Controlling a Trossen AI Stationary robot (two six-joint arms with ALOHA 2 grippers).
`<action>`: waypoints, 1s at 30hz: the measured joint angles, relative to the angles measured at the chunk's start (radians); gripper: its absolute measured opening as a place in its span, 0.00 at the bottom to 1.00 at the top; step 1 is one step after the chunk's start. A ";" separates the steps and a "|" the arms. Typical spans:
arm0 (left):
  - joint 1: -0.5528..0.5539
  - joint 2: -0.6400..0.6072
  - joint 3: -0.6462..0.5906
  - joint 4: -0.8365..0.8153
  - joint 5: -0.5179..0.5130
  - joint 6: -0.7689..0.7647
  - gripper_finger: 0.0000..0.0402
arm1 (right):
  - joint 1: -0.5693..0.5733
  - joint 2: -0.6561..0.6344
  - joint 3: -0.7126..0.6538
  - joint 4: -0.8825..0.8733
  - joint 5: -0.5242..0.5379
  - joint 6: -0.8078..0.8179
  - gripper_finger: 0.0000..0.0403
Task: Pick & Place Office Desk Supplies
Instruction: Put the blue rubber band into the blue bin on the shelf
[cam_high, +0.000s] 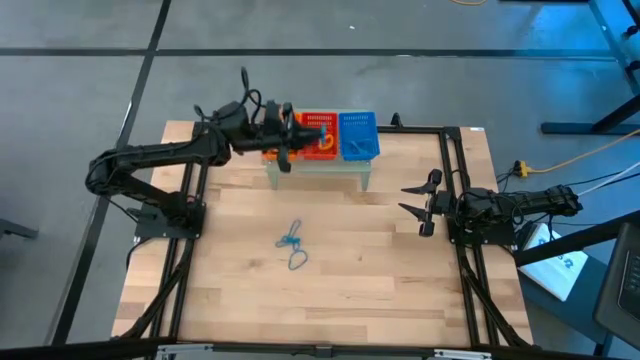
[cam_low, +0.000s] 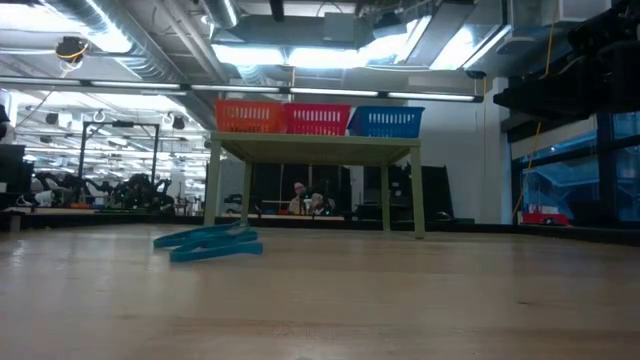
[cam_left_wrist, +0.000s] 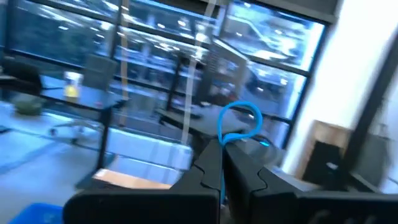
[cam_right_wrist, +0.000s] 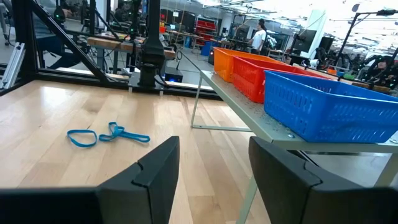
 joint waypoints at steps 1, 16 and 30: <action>0.013 0.000 0.000 0.002 -0.009 0.000 0.01 | 0.000 0.000 0.000 0.000 0.000 0.000 0.48; 0.157 0.129 0.006 0.063 0.009 -0.043 0.01 | 0.000 0.000 0.000 0.000 0.001 -0.003 0.48; 0.197 0.370 0.330 -0.343 0.124 0.160 0.01 | 0.000 0.000 0.000 0.000 0.001 -0.003 0.48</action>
